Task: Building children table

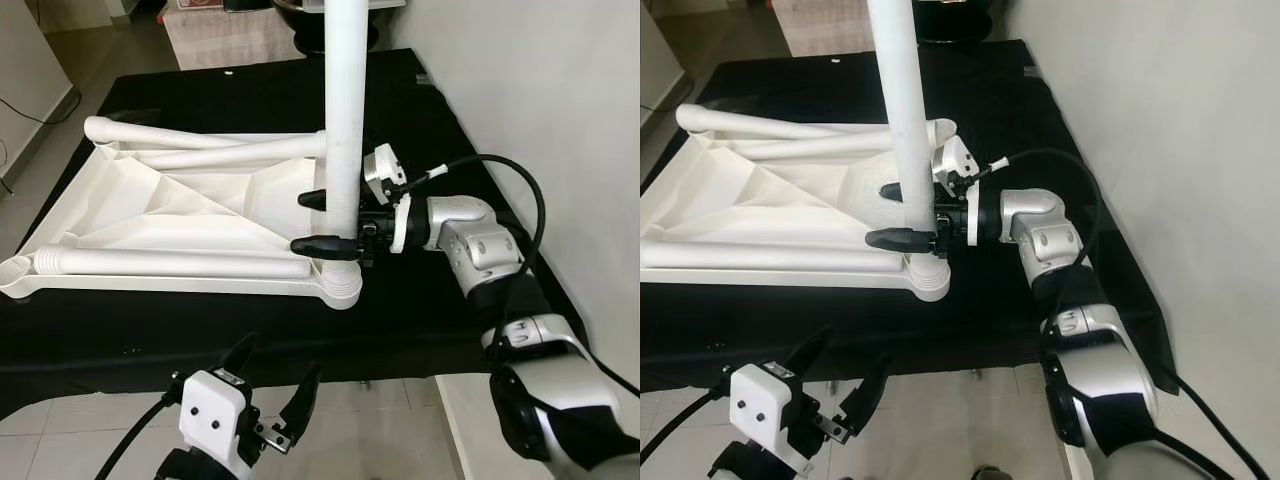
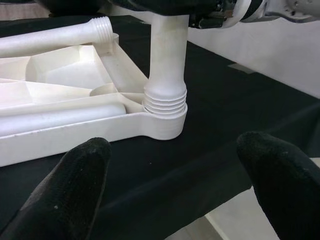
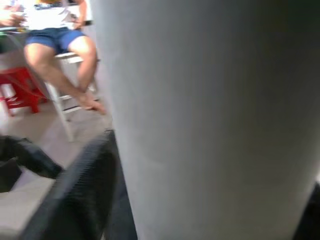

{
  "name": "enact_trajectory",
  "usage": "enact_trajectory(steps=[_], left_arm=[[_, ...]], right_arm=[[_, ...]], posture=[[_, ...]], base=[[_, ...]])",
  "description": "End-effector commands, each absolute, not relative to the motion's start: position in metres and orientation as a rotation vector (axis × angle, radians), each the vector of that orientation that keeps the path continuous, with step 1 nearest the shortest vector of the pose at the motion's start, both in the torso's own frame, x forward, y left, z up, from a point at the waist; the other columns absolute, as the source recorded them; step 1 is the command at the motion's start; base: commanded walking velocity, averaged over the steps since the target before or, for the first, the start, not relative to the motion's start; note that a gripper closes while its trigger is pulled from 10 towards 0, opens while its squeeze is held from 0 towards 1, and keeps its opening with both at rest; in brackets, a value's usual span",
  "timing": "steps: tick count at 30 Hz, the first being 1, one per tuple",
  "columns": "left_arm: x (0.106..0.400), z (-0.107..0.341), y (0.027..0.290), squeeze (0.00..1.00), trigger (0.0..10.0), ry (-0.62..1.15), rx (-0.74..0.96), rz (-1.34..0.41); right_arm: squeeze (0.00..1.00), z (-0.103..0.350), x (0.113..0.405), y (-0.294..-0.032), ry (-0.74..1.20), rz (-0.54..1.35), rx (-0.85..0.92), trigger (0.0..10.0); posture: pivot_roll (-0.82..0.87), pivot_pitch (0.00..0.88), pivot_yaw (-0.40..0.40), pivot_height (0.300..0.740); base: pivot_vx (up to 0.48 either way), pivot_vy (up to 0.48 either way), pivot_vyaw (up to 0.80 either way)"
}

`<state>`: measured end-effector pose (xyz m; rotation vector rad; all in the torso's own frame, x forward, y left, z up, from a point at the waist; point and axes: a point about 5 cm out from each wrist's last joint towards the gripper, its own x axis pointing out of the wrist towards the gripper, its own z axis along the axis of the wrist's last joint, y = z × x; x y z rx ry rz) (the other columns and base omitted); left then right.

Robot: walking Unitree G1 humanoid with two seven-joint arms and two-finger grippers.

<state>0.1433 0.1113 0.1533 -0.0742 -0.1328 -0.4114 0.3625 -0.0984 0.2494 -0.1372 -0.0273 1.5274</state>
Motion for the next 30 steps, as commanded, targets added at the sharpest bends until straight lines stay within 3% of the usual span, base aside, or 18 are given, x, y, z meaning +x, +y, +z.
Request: enact_trajectory(steps=[1,13,17,18,19,20,23,25,30], left_arm=[[0.141,0.151,0.111,0.00,10.0,-0.110,-0.068,-0.409],[0.142,0.151,0.110,0.00,10.0,-0.108,-0.073,-0.409],[0.145,0.150,0.111,0.00,10.0,-0.109,-0.073,-0.411],[0.145,0.150,0.111,0.00,10.0,-0.109,-0.073,-0.411],[0.145,0.149,0.112,0.00,10.0,-0.109,-0.072,-0.410],[0.145,0.149,0.112,0.00,10.0,-0.109,-0.072,-0.410],[0.147,0.149,0.115,0.00,10.0,-0.110,-0.071,-0.408],[0.151,0.147,0.115,0.00,10.0,-0.110,-0.072,-0.419],[0.155,0.145,0.113,0.00,10.0,-0.109,-0.070,-0.433]], right_arm=[[0.00,0.252,0.361,-0.090,-0.051,1.578,-0.137,0.0],[0.00,0.242,0.363,-0.107,-0.086,1.472,-0.135,0.0],[0.00,0.214,0.351,-0.118,-0.048,1.049,-0.136,0.0],[0.00,0.214,0.351,-0.118,-0.048,1.049,-0.136,0.0],[0.00,0.201,0.343,-0.116,-0.012,0.881,-0.159,0.0],[0.00,0.201,0.343,-0.116,-0.012,0.881,-0.159,0.0],[0.00,0.179,0.321,-0.115,0.044,0.583,-0.155,0.0],[0.00,0.170,0.312,-0.108,0.065,0.484,-0.142,0.0],[0.00,0.172,0.318,-0.090,0.054,0.472,-0.144,0.0]], posture=[[0.08,0.222,0.003,0.740],[0.06,0.208,0.004,0.740],[0.04,0.201,-0.006,0.740],[0.04,0.201,-0.006,0.740],[0.04,0.200,-0.004,0.740],[0.04,0.200,-0.004,0.740],[0.01,0.197,0.010,0.740],[0.00,0.173,0.026,0.740],[0.01,0.145,0.023,0.740]], base=[[0.000,0.000,0.00],[0.000,0.000,0.00],[0.000,0.000,0.00],[0.000,0.000,0.00],[0.000,0.000,0.00],[0.000,0.000,0.00],[0.000,0.000,0.00],[0.000,0.000,0.00],[0.000,0.000,0.00]])
